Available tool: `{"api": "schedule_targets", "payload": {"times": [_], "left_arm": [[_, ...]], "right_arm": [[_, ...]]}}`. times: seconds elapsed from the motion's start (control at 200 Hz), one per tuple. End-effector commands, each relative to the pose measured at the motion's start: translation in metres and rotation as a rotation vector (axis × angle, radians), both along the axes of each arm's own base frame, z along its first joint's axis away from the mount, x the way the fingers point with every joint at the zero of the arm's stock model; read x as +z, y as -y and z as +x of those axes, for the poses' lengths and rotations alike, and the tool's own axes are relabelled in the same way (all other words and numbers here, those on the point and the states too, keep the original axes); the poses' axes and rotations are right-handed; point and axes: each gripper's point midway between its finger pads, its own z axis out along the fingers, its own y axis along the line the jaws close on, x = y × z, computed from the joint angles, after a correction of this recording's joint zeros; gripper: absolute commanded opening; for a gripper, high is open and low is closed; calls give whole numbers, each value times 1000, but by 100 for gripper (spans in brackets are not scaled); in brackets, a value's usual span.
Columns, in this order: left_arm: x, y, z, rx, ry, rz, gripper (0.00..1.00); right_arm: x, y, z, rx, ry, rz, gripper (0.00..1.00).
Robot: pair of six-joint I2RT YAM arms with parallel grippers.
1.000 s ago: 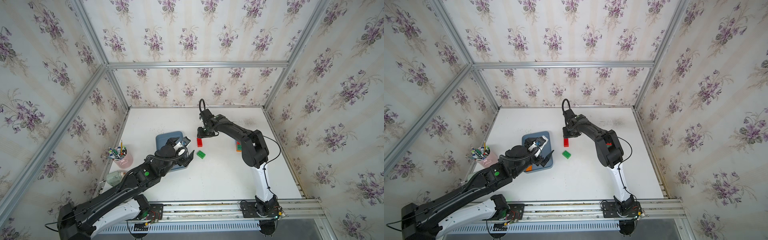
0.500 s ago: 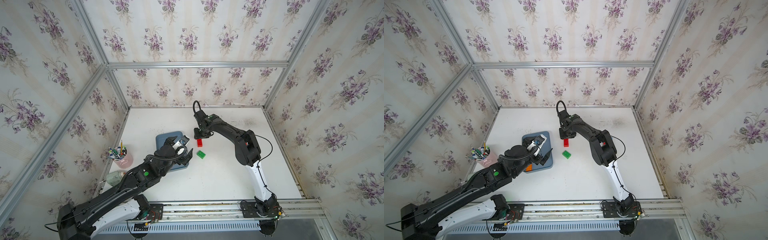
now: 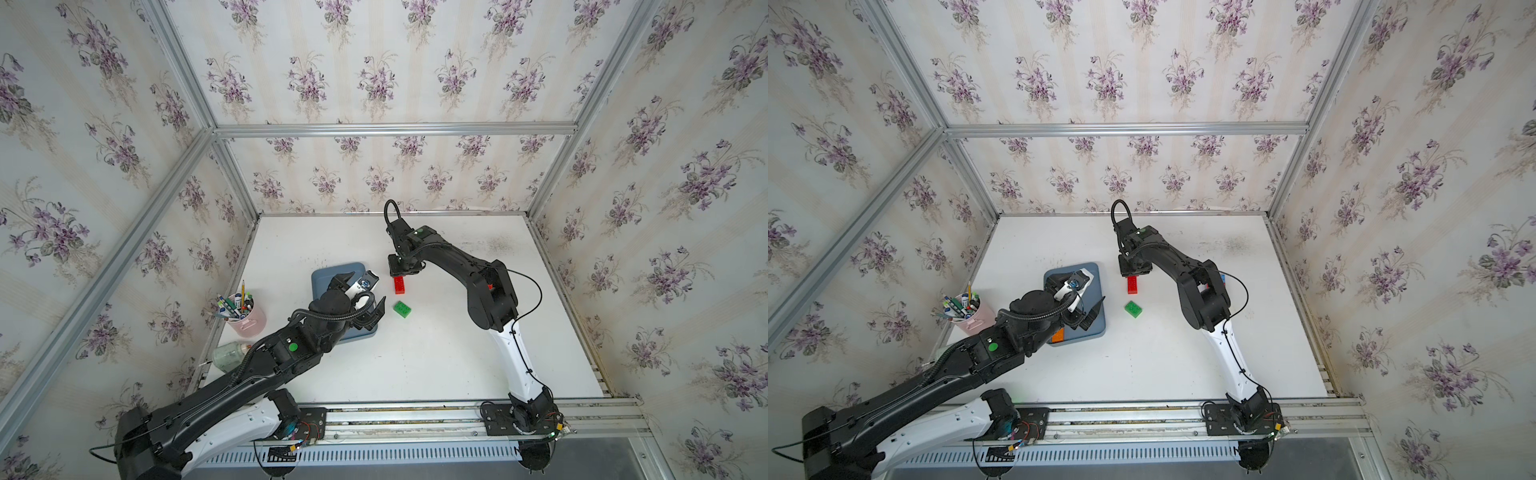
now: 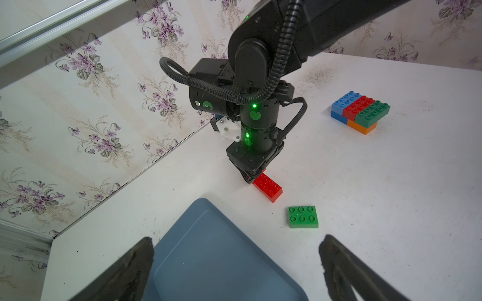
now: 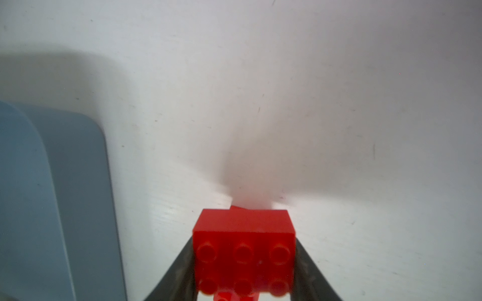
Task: Assemble a rectangle with lego
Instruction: Assemble the lego brick with the lego brick.
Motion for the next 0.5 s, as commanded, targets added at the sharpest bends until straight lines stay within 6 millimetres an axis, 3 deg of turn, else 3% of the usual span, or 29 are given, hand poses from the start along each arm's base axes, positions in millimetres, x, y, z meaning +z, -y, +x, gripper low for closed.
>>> {"api": "schedule_targets", "payload": {"times": [0.0,0.495], "left_arm": [[6,-2,1,15,13,-8,100],[9,-4,1,19,19,-11,100]], "right_arm": [[-6,7,-4,-28,-37,-35,38],[-13,16,-3,-57,-49,-85,38]]}}
